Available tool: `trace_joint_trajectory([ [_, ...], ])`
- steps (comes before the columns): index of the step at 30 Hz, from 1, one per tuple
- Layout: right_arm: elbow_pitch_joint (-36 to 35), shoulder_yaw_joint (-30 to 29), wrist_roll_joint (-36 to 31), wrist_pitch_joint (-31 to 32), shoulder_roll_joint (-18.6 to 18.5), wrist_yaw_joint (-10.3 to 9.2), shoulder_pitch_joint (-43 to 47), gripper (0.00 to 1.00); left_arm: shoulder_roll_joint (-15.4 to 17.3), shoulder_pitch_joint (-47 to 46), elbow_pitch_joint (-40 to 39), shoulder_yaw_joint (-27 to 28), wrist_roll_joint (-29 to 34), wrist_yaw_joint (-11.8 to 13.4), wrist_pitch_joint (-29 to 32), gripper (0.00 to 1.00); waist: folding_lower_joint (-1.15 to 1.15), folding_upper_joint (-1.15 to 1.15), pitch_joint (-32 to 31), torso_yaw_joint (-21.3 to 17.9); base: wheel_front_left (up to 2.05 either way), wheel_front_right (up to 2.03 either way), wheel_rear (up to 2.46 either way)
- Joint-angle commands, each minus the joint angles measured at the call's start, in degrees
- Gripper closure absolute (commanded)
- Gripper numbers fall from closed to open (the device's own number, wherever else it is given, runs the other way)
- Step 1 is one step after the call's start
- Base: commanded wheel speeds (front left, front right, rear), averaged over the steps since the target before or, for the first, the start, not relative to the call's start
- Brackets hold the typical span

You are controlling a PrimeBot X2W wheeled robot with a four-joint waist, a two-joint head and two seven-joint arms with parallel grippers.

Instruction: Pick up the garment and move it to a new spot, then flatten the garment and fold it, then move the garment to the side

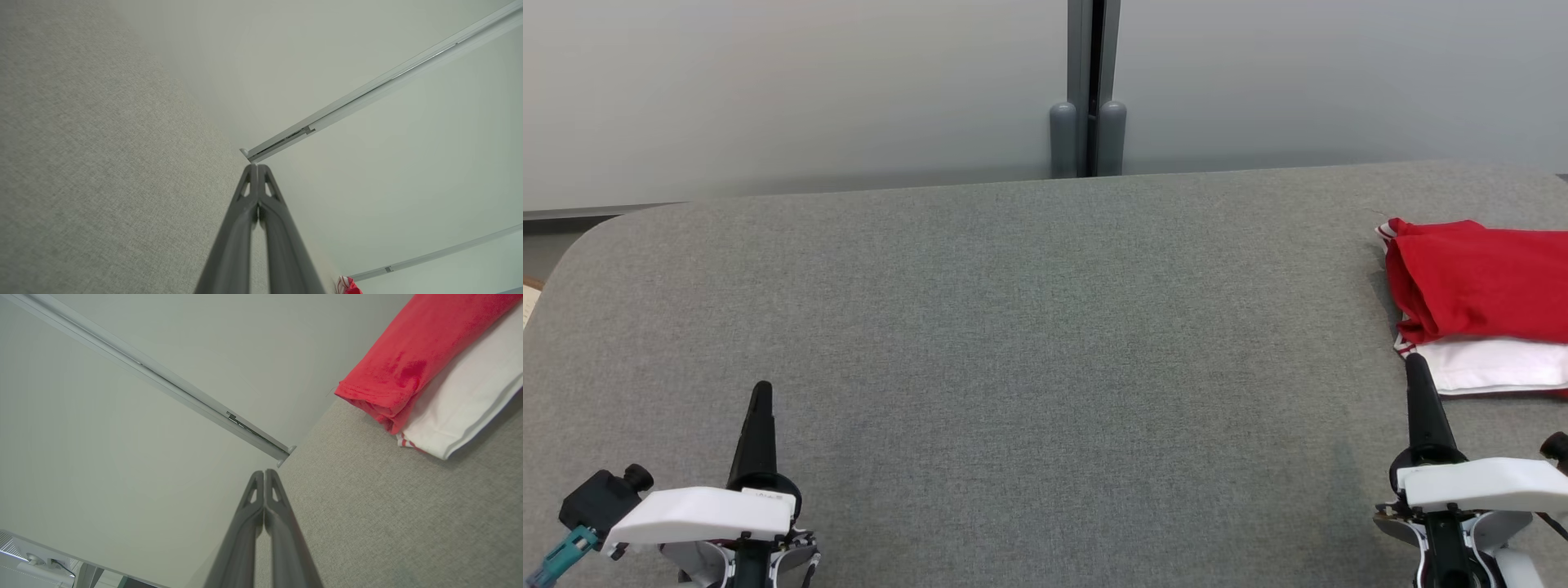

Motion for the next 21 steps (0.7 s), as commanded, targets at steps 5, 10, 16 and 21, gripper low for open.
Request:
trace_joint_trajectory([
  [5, -0.77, -0.67, 4.17, 1.14, -0.57, 0.0, -0.1, 1.0, 0.35, -1.38, -0.74, 0.72, -3.68, -0.49, 0.94, 1.0, 0.0, 0.0, -0.21, -0.07, 0.0, 0.0, 0.0],
  [10, -0.8, -1.09, 7.25, 1.97, -0.58, 0.0, 0.0, 1.0, 0.36, -1.43, -0.75, 1.09, -6.31, -0.64, 1.79, 1.0, 0.0, 0.0, -0.41, -0.14, 0.0, 0.0, 0.0],
  [16, -0.84, -1.6, 10.71, 2.87, -0.58, 0.0, 0.2, 1.0, 0.38, -1.48, -0.76, 1.47, -9.34, -0.81, 2.68, 1.0, 0.0, 0.0, -0.66, -0.23, 0.0, 0.0, 0.0],
  [21, -0.87, -2.0, 13.51, 3.63, -0.56, 0.0, 0.36, 1.0, 0.4, -1.53, -0.76, 1.79, -11.88, -0.93, 3.47, 1.0, 0.0, 0.0, -0.86, -0.3, 0.0, 0.0, 0.0],
])
